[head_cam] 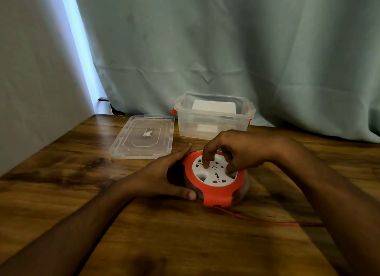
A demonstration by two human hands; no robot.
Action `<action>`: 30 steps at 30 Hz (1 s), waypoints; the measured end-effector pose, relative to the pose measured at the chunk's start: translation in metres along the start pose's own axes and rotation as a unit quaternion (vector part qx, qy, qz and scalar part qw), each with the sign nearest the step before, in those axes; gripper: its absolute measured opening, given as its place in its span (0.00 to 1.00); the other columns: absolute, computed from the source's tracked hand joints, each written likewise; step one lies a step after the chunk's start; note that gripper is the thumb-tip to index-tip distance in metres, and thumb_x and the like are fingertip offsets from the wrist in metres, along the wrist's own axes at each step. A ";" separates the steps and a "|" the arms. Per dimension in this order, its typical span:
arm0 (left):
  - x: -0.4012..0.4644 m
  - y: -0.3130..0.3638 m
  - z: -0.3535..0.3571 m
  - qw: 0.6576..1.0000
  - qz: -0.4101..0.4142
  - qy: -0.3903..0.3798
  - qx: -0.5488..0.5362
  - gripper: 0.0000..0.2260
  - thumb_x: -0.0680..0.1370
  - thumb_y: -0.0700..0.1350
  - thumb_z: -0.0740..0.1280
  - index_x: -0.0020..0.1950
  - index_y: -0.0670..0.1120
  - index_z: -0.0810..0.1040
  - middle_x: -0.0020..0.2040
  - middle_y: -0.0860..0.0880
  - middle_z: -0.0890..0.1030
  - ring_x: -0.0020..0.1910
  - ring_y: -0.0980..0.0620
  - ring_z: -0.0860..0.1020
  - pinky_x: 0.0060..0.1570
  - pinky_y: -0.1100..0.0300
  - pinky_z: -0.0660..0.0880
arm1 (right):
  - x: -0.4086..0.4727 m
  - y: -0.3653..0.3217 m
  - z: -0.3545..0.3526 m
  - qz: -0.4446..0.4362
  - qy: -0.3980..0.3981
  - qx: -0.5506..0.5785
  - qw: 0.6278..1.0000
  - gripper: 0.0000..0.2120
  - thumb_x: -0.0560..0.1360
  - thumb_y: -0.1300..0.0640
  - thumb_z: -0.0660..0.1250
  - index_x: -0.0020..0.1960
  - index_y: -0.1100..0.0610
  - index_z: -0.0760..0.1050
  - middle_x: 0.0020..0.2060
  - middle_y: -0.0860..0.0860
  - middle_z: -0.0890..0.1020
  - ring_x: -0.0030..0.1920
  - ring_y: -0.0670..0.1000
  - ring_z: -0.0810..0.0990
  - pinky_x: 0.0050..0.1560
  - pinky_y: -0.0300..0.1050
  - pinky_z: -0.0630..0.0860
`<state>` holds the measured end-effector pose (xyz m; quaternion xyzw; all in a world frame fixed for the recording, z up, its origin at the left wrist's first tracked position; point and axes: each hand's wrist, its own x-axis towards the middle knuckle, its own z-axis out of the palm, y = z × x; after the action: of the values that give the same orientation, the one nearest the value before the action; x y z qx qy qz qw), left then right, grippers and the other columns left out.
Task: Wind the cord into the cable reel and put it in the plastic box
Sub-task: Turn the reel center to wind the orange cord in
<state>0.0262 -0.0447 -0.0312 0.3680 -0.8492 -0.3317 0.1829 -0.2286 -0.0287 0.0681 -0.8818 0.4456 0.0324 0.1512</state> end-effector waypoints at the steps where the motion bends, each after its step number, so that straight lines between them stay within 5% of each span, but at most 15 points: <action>1: 0.000 0.000 0.000 1.000 0.002 0.001 0.001 0.59 0.58 0.74 0.77 0.81 0.65 0.48 0.75 0.70 0.62 0.75 0.67 0.64 0.73 0.63 0.67 | 0.001 0.000 0.001 -0.001 -0.005 -0.004 1.000 0.26 0.70 0.63 0.79 0.61 0.40 0.80 0.57 0.38 0.77 0.42 0.20 0.70 0.33 0.20 0.68; 7: 0.000 0.000 -0.001 1.000 0.001 0.003 0.005 0.57 0.58 0.75 0.76 0.78 0.69 0.47 0.71 0.77 0.60 0.73 0.70 0.63 0.72 0.68 0.65 | -0.005 -0.001 -0.002 -0.026 -0.013 0.015 0.999 0.24 0.71 0.66 0.77 0.62 0.44 0.83 0.40 0.26 0.77 0.41 0.19 0.70 0.34 0.20 0.68; 11: -0.001 0.002 -0.001 1.000 -0.003 0.004 0.007 0.54 0.58 0.75 0.76 0.74 0.74 0.47 0.71 0.78 0.58 0.73 0.72 0.62 0.72 0.70 0.64 | -0.006 -0.003 -0.003 -0.024 -0.016 0.009 1.000 0.25 0.72 0.65 0.77 0.63 0.43 0.83 0.39 0.21 0.75 0.40 0.18 0.69 0.32 0.19 0.67; 19: -0.001 0.004 -0.001 1.000 -0.005 -0.001 0.009 0.58 0.57 0.75 0.76 0.79 0.67 0.47 0.80 0.64 0.60 0.78 0.62 0.62 0.75 0.62 0.64 | 0.000 -0.005 0.000 0.001 -0.027 -0.039 0.999 0.29 0.71 0.61 0.79 0.61 0.31 0.80 0.49 0.30 0.71 0.42 0.17 0.65 0.28 0.22 0.69; 23: -0.001 0.004 -0.002 1.000 -0.004 -0.001 0.003 0.61 0.57 0.75 0.76 0.82 0.63 0.48 0.81 0.61 0.60 0.78 0.60 0.62 0.77 0.56 0.65 | -0.003 -0.003 -0.002 0.011 -0.014 -0.045 0.999 0.29 0.70 0.55 0.80 0.63 0.30 0.77 0.58 0.35 0.76 0.46 0.31 0.73 0.36 0.29 0.69; 26: -0.001 0.002 -0.001 1.000 -0.004 -0.002 -0.002 0.60 0.57 0.74 0.77 0.82 0.63 0.48 0.81 0.61 0.61 0.78 0.62 0.62 0.77 0.57 0.65 | -0.003 -0.003 -0.004 0.015 -0.012 -0.060 0.998 0.29 0.70 0.52 0.80 0.66 0.31 0.76 0.62 0.38 0.77 0.47 0.32 0.71 0.40 0.31 0.67; 30: 0.000 0.001 -0.001 1.000 -0.003 -0.003 -0.010 0.58 0.57 0.73 0.78 0.79 0.66 0.49 0.80 0.63 0.61 0.77 0.63 0.63 0.75 0.61 0.66 | -0.004 -0.005 -0.003 -0.010 -0.040 -0.009 0.999 0.29 0.71 0.61 0.79 0.66 0.37 0.79 0.45 0.31 0.80 0.39 0.20 0.71 0.31 0.22 0.68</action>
<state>0.0262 -0.0439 -0.0299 0.3679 -0.8450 -0.3423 0.1829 -0.2273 -0.0242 0.0726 -0.8856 0.4300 0.0703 0.1608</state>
